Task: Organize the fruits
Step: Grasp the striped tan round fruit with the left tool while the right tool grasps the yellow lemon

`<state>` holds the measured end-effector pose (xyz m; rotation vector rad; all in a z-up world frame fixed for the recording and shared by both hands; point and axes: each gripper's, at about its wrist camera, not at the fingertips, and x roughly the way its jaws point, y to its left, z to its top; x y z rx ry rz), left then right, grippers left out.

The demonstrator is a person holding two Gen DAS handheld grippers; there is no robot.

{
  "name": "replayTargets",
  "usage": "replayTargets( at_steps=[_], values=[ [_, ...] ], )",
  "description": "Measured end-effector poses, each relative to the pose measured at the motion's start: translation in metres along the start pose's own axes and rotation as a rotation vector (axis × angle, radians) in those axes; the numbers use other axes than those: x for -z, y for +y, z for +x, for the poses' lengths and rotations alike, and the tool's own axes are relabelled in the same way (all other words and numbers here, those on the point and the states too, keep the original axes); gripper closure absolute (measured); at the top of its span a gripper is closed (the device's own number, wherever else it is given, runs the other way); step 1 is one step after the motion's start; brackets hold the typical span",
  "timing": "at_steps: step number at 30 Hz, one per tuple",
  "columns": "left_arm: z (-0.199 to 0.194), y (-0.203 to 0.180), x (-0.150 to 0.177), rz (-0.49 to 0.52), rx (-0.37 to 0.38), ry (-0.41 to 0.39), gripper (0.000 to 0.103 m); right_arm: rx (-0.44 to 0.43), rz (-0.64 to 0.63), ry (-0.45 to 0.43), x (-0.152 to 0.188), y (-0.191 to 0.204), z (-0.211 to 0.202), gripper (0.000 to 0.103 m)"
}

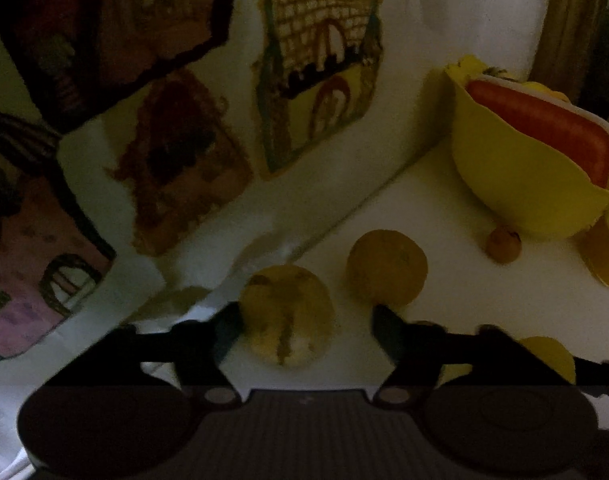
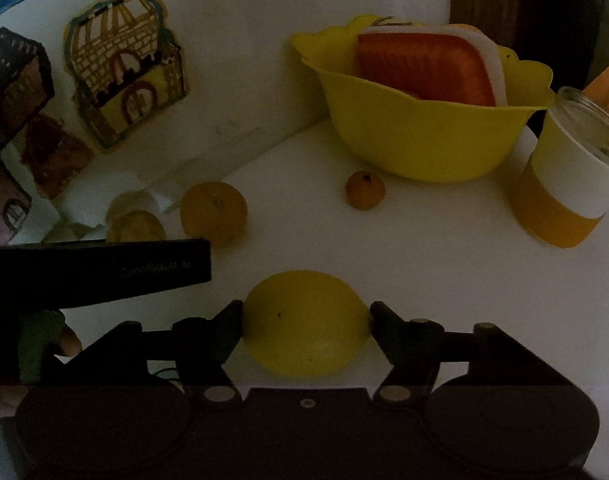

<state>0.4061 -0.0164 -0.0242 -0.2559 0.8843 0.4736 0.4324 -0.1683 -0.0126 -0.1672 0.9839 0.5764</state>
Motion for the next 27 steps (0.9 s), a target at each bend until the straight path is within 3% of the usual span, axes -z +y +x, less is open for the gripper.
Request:
replayTargets(
  at_steps=[2, 9, 16, 22, 27],
  values=[
    [-0.001, 0.003, 0.000, -0.014, -0.007, -0.018, 0.051, 0.006, -0.003, -0.007, 0.002, 0.001, -0.001, 0.034],
    [-0.011, 0.010, 0.013, -0.010, 0.027, -0.046, 0.053, 0.003, 0.045, 0.001, 0.012, 0.001, -0.010, 0.035],
    [-0.034, 0.022, 0.036, 0.014, 0.116, 0.006, 0.053, 0.012, 0.075, -0.008, 0.033, 0.010, -0.038, 0.035],
    [-0.061, 0.034, 0.062, 0.059, 0.203, -0.021, 0.053, 0.046, 0.099, -0.101, 0.059, 0.017, -0.085, 0.035],
    [-0.095, 0.045, 0.087, 0.100, 0.275, -0.088, 0.053, -0.020, 0.191, -0.212, 0.086, 0.017, -0.139, 0.035]
  ],
)
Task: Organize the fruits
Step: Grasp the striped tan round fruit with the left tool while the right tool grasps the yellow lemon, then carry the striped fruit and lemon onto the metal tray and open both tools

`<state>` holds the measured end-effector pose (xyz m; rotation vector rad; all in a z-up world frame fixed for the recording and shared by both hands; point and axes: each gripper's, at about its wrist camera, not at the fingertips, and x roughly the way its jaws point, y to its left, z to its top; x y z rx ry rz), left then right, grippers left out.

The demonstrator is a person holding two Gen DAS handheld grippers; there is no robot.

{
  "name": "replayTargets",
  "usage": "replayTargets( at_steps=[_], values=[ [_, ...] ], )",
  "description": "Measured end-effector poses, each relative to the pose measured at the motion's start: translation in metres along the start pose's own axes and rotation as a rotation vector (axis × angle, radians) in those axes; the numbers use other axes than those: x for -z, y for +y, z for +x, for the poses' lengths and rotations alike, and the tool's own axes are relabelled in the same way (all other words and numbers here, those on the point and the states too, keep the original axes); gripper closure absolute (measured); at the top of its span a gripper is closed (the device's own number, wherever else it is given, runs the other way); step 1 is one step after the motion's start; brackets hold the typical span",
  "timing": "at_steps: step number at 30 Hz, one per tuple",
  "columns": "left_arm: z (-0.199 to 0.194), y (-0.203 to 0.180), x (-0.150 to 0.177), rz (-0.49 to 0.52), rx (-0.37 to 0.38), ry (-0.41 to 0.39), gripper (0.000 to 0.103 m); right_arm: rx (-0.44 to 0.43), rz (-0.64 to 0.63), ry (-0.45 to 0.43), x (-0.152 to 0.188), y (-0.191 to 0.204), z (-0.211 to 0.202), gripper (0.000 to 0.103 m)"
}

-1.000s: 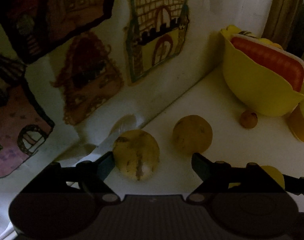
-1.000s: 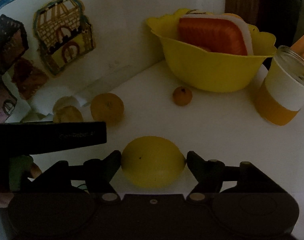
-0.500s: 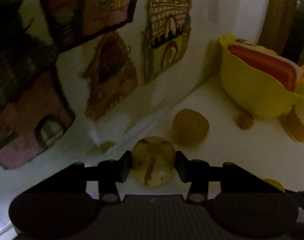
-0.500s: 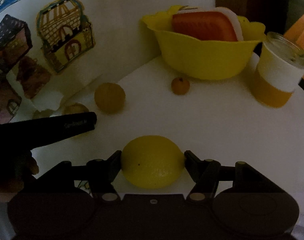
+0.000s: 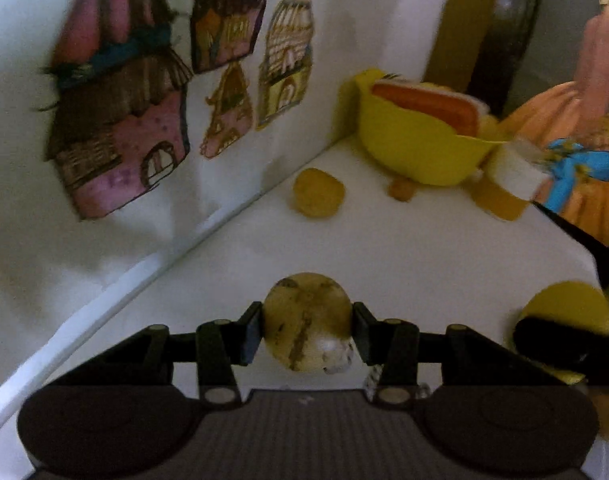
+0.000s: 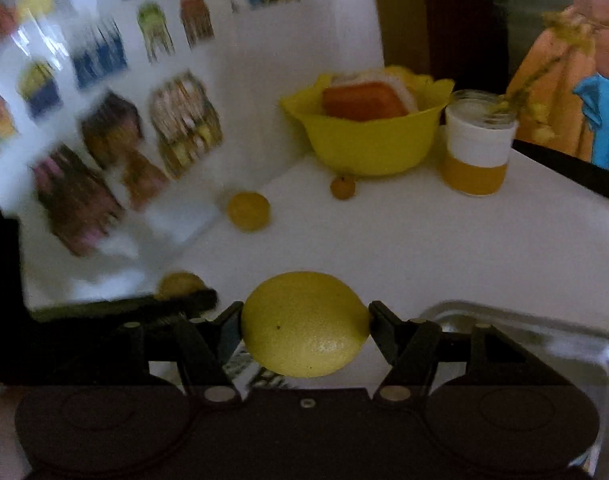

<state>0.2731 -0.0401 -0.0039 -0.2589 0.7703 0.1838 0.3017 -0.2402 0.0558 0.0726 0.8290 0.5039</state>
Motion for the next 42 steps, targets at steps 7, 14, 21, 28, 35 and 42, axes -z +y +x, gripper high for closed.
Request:
replayTargets(
  at_steps=[7, 14, 21, 28, 35, 42],
  values=[
    [-0.062, -0.007, 0.039, 0.052, 0.094, 0.021, 0.053, 0.055, 0.026, -0.079, 0.044, -0.001, -0.081, 0.035],
    [-0.115, -0.037, 0.076, 0.120, 0.188, 0.062, 0.053, 0.151, 0.065, -0.052, 0.100, -0.023, -0.145, 0.035],
    [-0.129, -0.077, 0.116, 0.222, 0.248, 0.061, 0.053, 0.224, 0.098, -0.048, 0.145, -0.044, -0.167, 0.035],
    [-0.132, -0.101, 0.137, 0.330, 0.270, 0.028, 0.053, 0.280, 0.060, -0.063, 0.167, -0.050, -0.161, 0.035],
    [-0.124, -0.104, 0.140, 0.344, 0.282, 0.048, 0.052, 0.305, 0.033, -0.070, 0.175, -0.052, -0.148, 0.035],
    [-0.115, -0.103, 0.147, 0.338, 0.292, 0.075, 0.052, 0.315, 0.011, -0.077, 0.182, -0.050, -0.137, 0.035]
  ],
)
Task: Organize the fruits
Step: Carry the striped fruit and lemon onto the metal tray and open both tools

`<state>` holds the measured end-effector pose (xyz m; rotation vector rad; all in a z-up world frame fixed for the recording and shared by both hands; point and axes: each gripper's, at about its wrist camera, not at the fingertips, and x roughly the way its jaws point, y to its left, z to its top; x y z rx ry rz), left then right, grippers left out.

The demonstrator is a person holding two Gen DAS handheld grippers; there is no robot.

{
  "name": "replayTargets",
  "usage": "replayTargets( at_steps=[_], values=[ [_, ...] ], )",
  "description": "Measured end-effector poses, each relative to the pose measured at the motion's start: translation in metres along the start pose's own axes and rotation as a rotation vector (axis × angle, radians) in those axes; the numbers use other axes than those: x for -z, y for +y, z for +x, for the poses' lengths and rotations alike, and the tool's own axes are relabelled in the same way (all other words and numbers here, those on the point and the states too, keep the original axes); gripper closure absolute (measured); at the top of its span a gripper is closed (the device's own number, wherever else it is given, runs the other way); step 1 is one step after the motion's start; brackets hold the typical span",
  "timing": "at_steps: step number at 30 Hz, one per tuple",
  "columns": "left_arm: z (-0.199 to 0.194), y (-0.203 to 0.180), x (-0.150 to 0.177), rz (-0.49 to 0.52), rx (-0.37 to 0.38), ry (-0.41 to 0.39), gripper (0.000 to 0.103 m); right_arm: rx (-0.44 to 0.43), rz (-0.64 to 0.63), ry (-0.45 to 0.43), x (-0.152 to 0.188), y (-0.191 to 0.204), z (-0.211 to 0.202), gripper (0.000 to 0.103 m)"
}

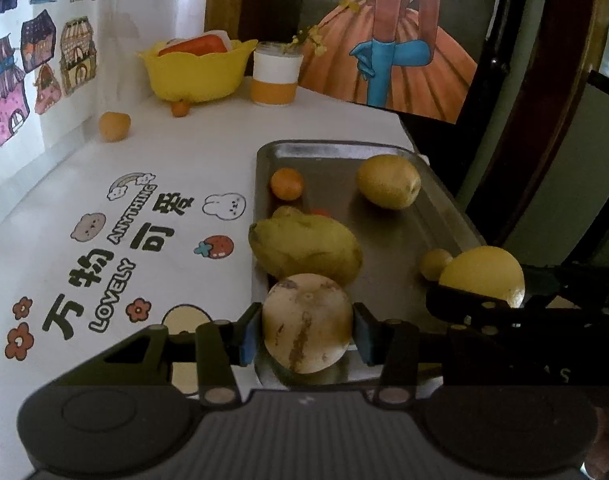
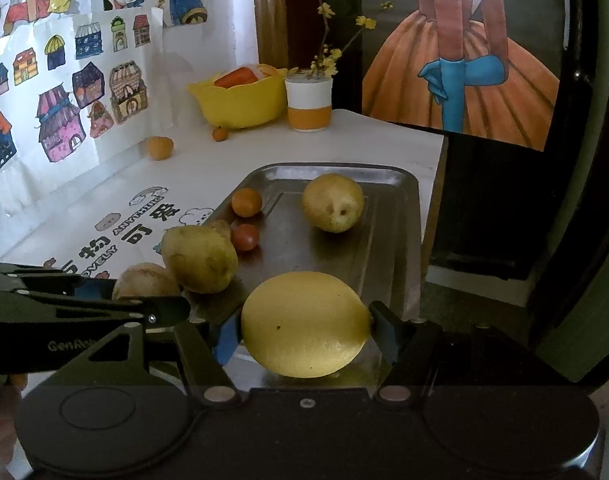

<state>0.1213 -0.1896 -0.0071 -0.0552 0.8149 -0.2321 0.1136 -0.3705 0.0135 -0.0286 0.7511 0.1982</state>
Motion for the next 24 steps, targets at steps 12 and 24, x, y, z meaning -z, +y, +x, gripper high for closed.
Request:
replayTargets(
  at_steps=[12, 24],
  values=[
    [0.000, 0.007, -0.001, -0.002, 0.038, 0.007, 0.050, 0.008, -0.004, 0.008, 0.007, 0.002, 0.010, 0.034],
    [-0.022, 0.025, -0.004, -0.060, 0.038, -0.015, 0.024, 0.026, -0.001, -0.026, 0.013, 0.005, -0.007, 0.013]
  ],
)
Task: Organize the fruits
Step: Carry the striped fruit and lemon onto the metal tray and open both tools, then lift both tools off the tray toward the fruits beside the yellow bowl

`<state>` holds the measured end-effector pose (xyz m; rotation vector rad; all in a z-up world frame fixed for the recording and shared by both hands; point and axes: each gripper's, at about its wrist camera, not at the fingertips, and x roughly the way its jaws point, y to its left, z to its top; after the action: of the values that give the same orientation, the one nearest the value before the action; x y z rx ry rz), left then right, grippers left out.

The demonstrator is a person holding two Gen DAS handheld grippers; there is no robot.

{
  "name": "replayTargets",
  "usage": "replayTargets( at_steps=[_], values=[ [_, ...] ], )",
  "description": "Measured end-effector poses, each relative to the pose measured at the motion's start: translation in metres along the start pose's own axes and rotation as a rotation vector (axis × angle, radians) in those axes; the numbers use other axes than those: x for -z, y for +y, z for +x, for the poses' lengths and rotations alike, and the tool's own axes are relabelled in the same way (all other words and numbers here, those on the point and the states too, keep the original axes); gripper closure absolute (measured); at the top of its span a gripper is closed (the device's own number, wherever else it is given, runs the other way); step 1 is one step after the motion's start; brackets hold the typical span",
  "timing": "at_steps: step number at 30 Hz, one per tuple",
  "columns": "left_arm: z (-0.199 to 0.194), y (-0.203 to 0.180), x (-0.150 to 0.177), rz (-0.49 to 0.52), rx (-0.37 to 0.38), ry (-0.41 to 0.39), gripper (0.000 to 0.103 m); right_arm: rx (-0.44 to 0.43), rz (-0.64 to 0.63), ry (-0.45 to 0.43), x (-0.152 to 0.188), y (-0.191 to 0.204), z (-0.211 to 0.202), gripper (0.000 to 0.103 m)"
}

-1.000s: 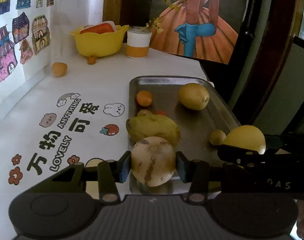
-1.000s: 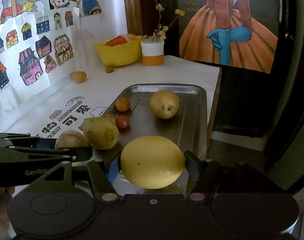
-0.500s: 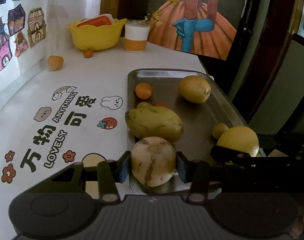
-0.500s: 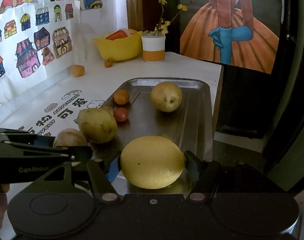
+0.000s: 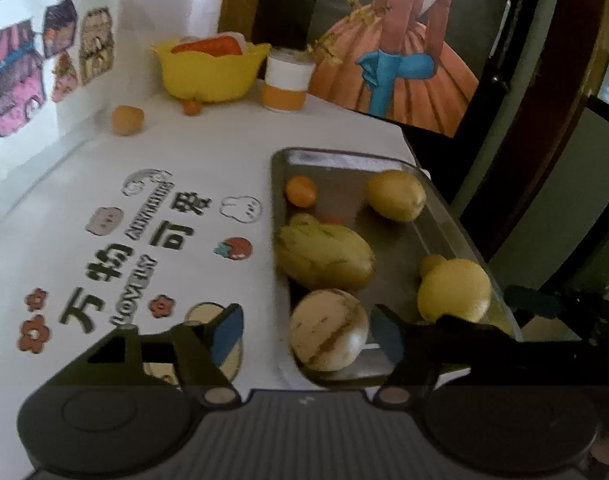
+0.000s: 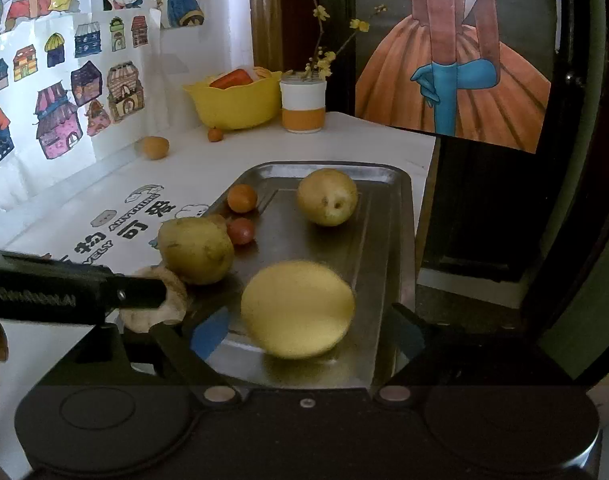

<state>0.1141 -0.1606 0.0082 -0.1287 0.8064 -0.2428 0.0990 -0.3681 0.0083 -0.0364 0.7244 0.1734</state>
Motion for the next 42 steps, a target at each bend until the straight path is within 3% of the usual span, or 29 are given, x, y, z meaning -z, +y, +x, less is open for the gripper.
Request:
replayTargets(
  at_steps=[5, 9, 22, 28, 36, 42],
  values=[
    [-0.021, 0.006, -0.002, 0.016, -0.033, -0.018, 0.005, -0.011, 0.001, -0.023, 0.004, 0.008, -0.024, 0.005],
    [-0.041, 0.013, 0.003, 0.038, -0.051, -0.026, 0.000, -0.010, -0.008, -0.034, 0.008, 0.017, -0.047, 0.001],
    [-0.079, 0.052, 0.035, 0.056, -0.138, 0.053, 0.000, -0.030, 0.049, 0.071, 0.033, 0.045, -0.088, 0.001],
    [-0.088, 0.086, 0.041, 0.057, -0.208, 0.087, 0.000, -0.140, 0.042, 0.155, 0.040, 0.070, -0.090, 0.001],
    [-0.072, 0.132, 0.012, -0.024, -0.292, 0.093, 0.000, -0.299, 0.054, 0.243, 0.003, 0.093, -0.070, 0.001],
    [-0.025, 0.155, -0.028, -0.074, -0.319, 0.085, 0.000, -0.244, -0.009, 0.223, -0.040, 0.103, -0.020, 0.001]
  ],
)
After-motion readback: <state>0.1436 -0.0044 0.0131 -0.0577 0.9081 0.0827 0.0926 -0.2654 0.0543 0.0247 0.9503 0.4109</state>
